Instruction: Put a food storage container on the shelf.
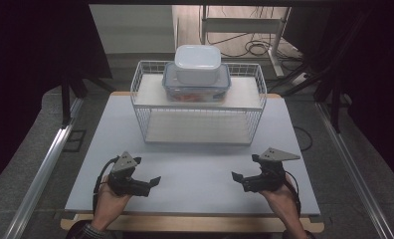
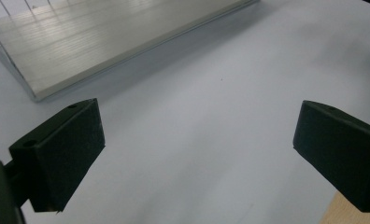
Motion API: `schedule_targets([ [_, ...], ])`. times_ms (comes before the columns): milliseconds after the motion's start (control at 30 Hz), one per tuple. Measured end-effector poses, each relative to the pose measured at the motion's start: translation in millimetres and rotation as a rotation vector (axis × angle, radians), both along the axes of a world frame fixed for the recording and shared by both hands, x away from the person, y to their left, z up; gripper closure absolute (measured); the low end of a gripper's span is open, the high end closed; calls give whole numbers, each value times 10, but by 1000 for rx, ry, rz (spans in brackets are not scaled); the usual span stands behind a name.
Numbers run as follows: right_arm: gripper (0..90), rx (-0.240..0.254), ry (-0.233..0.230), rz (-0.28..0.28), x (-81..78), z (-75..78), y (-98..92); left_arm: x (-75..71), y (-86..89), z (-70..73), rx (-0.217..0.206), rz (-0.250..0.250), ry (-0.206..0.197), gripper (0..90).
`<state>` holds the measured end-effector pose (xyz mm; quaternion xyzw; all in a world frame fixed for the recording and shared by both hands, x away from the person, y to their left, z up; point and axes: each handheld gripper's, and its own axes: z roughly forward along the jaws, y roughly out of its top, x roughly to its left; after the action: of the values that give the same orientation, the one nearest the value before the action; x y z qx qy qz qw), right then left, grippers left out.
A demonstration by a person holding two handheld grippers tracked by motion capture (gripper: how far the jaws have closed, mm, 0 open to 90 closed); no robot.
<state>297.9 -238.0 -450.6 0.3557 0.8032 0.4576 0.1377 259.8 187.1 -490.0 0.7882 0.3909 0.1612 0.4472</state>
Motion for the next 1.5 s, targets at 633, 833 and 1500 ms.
schedule_targets([
  [633,2,-7,12,-27,-145,-136,-150,-152,124,-122,32,31,9,14],
  [833,2,-12,23,-39,-171,-197,-203,-188,161,-190,41,44,24,13],
  [1500,5,-62,91,-56,-165,-481,-277,-143,67,-419,148,22,98,10],
])
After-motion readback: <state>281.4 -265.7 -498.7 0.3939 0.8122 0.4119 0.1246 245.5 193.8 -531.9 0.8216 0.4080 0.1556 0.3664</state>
